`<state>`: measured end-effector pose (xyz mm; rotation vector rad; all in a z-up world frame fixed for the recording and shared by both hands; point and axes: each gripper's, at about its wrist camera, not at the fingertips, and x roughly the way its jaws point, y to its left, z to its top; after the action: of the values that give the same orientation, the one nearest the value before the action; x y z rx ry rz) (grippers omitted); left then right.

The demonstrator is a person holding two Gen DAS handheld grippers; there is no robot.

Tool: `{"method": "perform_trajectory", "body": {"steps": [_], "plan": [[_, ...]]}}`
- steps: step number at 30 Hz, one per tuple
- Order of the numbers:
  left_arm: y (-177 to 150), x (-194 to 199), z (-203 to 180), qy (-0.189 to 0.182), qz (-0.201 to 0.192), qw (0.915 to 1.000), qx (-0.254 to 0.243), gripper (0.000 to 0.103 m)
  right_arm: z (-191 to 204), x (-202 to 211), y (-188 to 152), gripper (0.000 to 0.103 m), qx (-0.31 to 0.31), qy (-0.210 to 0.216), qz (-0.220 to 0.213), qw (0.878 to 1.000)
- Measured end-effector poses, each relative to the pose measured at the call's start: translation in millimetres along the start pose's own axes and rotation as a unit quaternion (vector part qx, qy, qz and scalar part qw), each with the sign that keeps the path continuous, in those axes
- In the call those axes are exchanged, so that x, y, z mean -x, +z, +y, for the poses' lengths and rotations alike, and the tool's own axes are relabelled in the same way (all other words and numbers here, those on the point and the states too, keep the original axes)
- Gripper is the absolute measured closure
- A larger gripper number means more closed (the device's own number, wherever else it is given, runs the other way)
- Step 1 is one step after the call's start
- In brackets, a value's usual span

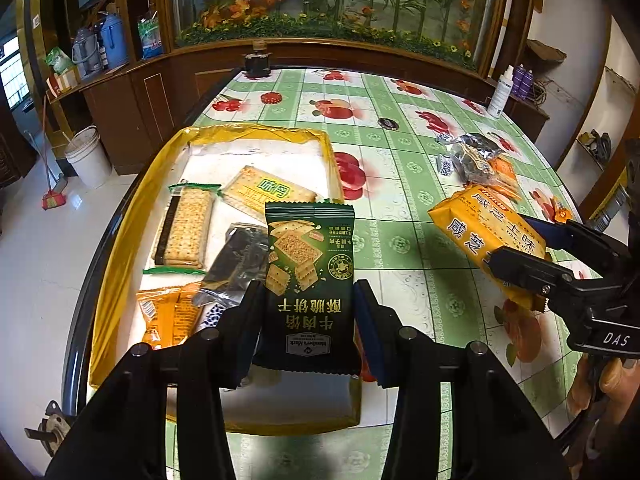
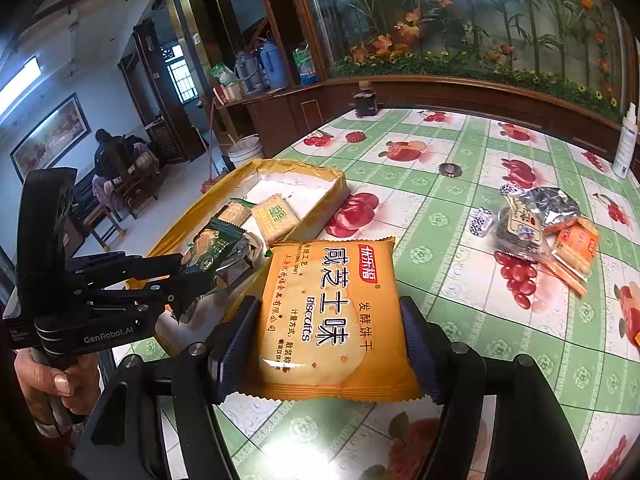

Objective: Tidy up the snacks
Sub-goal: 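Carry the green bag and orange biscuit packet over the tray with both tools, then open both tools to drop the green bag and orange packet into the tray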

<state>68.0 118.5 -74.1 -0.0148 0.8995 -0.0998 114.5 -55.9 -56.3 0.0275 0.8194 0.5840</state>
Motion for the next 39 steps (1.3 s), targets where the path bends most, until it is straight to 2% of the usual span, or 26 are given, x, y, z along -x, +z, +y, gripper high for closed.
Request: {"method": "perform_trajectory", "body": {"steps": [19, 30, 39], "plan": [[12, -15, 48, 0.03, 0.014, 0.9988, 0.036, 0.06, 34, -57, 44, 0.033, 0.026, 0.054, 0.009, 0.998], [52, -47, 81, 0.06, 0.018, 0.9967, 0.052, 0.06, 49, -120, 85, 0.033, 0.029, 0.077, 0.014, 0.997], [53, -72, 87, 0.078, 0.039, 0.9951, 0.047, 0.059, 45, -166, 97, 0.033, 0.023, 0.076, 0.032, 0.996]]}}
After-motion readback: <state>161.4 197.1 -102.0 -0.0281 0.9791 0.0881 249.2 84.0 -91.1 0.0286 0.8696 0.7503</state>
